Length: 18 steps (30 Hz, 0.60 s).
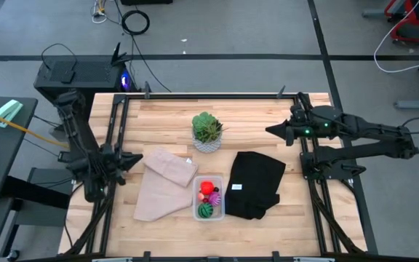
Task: Pick and placing Produce into tupperware
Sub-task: Return to Home Position
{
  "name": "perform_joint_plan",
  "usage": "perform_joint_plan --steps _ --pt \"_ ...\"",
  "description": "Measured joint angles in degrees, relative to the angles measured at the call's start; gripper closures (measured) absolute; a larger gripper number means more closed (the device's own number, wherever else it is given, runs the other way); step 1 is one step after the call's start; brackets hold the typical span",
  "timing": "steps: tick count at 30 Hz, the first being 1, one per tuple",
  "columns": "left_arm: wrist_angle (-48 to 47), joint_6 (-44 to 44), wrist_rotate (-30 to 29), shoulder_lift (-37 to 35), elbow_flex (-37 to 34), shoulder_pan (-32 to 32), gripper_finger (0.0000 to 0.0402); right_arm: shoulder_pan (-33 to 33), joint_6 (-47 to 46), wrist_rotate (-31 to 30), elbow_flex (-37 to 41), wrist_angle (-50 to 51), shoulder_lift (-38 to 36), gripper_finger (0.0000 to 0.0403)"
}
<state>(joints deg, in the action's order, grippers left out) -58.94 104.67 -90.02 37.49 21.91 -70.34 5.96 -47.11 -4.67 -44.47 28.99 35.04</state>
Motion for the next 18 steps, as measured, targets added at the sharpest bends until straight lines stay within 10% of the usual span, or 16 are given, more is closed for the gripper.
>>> perform_joint_plan --steps 5,10,18 --pt "-14.9 13.2 0.0 -4.0 0.7 -8.7 0.04 0.0 -2.6 -0.7 0.0 0.0 1.6 0.0402" --pt "-9.8 3.5 0.0 -6.6 2.0 -8.8 0.0401 0.0 -3.7 -0.9 0.0 -0.5 3.8 0.0402" --pt "28.7 -33.7 1.1 -2.1 2.4 17.1 0.0401 -0.1 -3.0 -0.9 0.0 -2.7 5.9 0.0402"
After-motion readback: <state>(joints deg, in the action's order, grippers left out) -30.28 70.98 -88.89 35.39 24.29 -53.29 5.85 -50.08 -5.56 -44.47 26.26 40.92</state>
